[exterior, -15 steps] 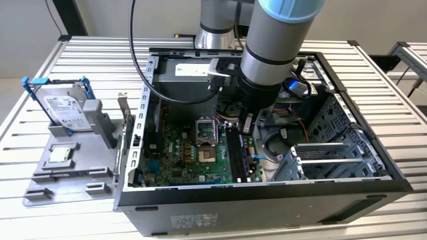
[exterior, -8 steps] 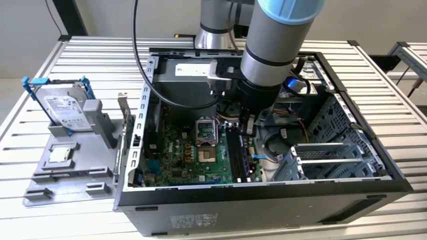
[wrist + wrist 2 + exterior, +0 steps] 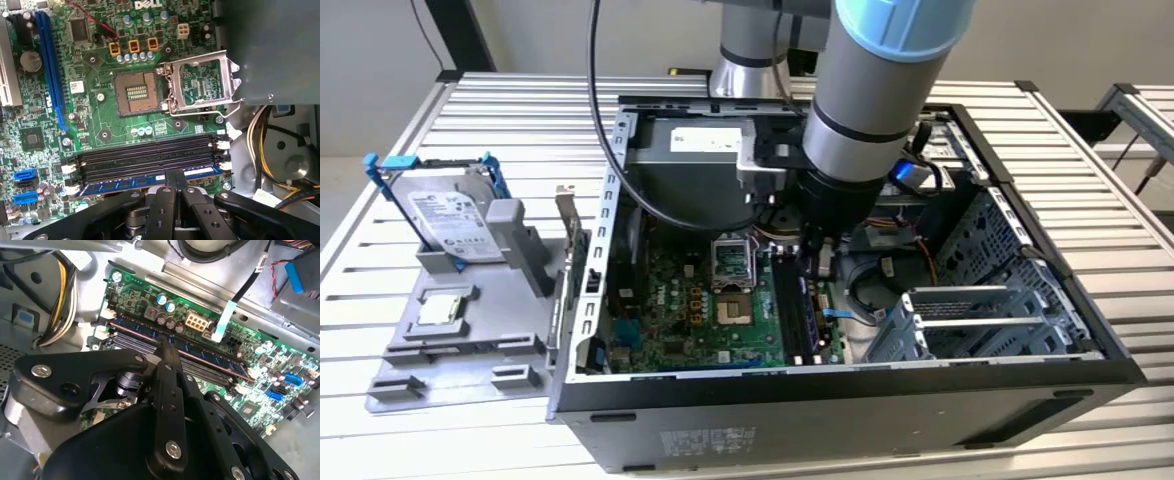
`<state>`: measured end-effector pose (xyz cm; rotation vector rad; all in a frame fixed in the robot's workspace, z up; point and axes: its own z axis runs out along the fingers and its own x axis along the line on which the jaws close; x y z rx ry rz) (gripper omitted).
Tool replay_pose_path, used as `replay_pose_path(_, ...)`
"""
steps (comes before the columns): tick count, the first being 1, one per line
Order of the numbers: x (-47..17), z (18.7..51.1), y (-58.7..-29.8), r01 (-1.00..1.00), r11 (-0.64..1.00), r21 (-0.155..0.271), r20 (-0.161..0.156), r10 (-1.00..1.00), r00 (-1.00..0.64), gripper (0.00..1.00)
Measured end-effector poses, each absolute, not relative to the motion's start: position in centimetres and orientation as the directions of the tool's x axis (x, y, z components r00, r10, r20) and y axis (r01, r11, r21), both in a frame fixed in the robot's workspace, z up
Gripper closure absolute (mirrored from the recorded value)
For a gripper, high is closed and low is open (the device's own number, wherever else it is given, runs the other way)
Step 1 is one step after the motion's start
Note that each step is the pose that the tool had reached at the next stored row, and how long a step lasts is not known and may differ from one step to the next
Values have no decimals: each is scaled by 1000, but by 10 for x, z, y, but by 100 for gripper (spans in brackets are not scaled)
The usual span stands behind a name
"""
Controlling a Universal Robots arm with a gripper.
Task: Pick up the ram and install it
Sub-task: 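Press down the ram until it locks into place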
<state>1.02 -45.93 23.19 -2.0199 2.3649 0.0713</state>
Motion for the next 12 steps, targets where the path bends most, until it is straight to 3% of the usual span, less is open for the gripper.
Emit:
replay_pose_path(4, 10, 231, -460, -993, 118, -6, -56, -991, -118, 100)
replay_pose_path(12, 11, 229, -474, -993, 118, -6, -56, -991, -118, 100)
